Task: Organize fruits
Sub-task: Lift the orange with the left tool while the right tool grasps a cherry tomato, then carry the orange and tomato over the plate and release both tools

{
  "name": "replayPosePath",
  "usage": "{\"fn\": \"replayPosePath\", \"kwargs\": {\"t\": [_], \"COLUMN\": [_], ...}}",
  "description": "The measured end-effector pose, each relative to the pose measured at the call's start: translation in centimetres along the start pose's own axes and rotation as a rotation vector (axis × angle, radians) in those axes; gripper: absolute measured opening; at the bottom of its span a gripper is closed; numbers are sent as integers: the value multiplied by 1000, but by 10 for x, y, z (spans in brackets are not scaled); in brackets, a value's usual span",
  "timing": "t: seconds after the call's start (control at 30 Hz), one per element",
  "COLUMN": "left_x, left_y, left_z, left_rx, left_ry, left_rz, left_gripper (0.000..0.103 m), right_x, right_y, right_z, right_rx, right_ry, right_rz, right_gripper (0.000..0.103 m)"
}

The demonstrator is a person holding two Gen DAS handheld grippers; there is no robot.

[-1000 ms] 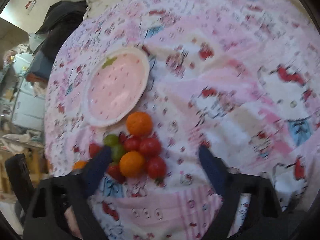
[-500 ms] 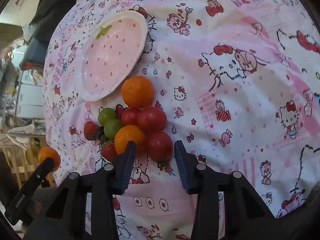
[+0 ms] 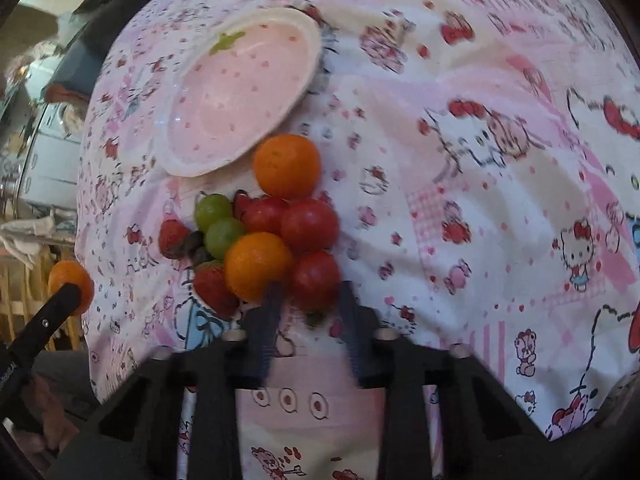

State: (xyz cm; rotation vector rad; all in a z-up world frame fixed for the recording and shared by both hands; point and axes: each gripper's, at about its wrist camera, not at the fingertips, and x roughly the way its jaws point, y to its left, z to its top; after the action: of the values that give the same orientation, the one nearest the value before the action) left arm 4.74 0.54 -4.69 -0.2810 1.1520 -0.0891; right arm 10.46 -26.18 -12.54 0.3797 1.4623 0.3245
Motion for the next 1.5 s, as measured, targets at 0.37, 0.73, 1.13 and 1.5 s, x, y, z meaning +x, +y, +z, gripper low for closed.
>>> {"fn": "replayPosePath", "kwargs": {"t": [0.37, 0.73, 1.13, 1.5], "left_x": [-3, 6, 7, -8], "left_y": [2, -1, -3, -9], "left_z": [-1, -2, -2, 33], "left_rx": [6, 21, 25, 83], "left_ry": [-17, -7, -9, -69], "left_rz": [14, 27, 24, 47], "left_gripper": [39, 39, 39, 39], "right_x": [-34, -16, 5, -65], "right_y": [-3, 5, 8, 20], "right_z": [-12, -6, 3, 10], "right_rx": [22, -36, -48, -35], "right_ry": [-87, -61, -22, -254], "right_rz": [89, -62, -47, 177], "right_gripper": [14, 20, 30, 30]}}
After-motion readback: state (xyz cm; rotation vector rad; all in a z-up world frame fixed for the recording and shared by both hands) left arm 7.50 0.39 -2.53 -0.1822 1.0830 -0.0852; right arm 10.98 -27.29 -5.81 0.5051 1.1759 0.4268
